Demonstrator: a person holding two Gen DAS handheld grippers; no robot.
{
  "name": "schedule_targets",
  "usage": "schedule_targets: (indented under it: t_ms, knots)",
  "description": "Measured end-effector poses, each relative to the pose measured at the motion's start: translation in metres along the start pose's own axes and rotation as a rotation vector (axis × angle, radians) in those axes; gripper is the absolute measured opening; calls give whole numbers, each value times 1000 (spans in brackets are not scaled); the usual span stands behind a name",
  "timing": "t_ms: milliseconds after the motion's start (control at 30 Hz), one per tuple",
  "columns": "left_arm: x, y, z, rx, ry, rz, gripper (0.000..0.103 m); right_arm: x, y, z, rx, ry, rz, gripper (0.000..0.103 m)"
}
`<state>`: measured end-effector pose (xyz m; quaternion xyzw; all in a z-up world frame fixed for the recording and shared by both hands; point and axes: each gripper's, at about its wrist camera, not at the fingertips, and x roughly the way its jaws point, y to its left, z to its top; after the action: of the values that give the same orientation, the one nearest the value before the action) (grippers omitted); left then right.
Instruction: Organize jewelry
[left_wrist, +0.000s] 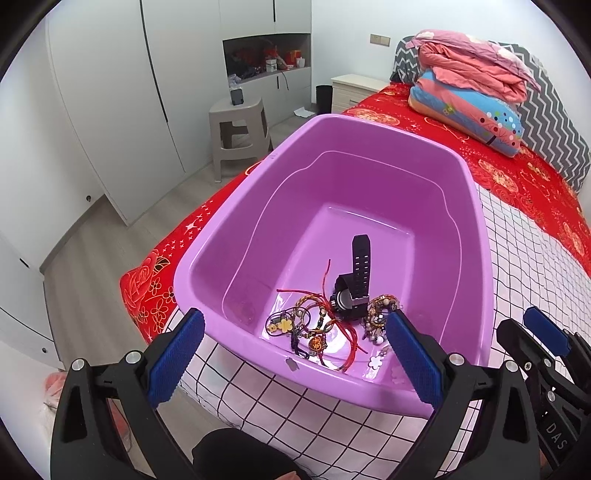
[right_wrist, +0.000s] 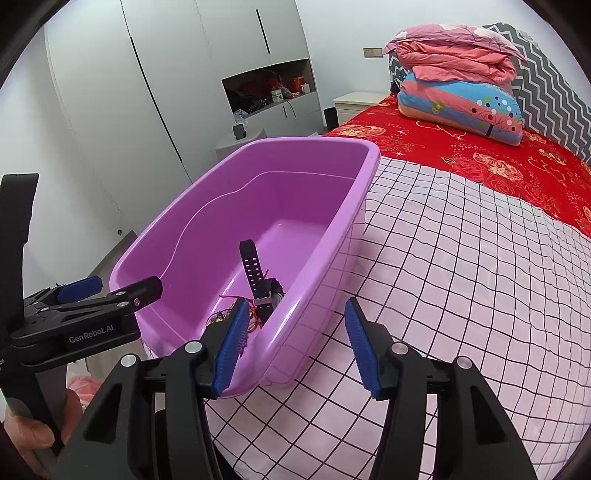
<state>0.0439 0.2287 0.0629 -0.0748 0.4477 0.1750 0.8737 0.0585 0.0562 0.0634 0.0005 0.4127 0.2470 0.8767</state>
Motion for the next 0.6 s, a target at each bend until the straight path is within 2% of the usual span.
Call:
schedule_targets:
  t_ms: [600]
  knots:
    - [-5, -3, -3, 10, -13, 4, 97, -3, 0, -1, -1, -2, -6, 53]
